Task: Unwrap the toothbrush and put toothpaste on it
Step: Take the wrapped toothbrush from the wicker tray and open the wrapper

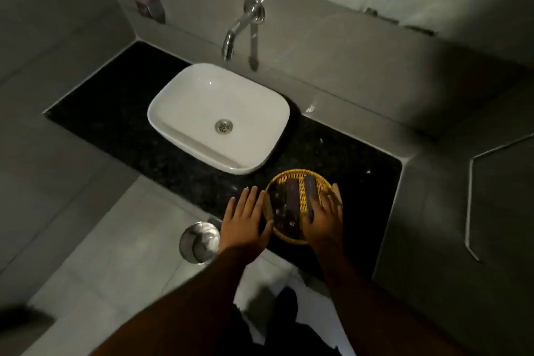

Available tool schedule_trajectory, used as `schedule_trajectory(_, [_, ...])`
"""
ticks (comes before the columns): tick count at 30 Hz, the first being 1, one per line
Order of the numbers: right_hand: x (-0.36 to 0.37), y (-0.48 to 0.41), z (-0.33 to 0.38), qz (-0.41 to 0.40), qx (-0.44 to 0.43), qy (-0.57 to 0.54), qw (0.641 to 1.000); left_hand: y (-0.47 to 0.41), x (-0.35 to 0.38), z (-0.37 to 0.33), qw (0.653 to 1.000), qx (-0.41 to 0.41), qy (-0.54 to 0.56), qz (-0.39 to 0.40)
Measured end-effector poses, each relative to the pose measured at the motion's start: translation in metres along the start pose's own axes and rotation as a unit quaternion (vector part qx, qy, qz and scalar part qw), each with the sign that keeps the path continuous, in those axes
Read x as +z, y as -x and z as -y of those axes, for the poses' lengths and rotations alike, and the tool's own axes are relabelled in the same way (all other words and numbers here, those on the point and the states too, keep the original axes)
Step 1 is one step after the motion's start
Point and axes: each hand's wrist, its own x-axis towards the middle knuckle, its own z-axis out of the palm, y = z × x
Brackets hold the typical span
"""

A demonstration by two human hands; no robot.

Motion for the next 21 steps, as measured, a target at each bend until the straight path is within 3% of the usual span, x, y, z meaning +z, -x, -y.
schedule_trajectory(11, [0.033,-0.020,0.002,0.039,0.130,-0.070,0.988,0.016,0.021,-0.013,0.999,-0.020,-0.011,0.032])
schedule_trajectory(16, [0.034,-0.030,0.003,0.052,0.211,-0.156,0.964,0.011,0.014,-0.014,0.993,-0.101,0.048,0.034])
schedule_trajectory(21, [0.029,-0.031,0.005,0.046,0.226,-0.235,0.944,-0.003,-0.005,-0.016,0.989,-0.109,0.101,0.029])
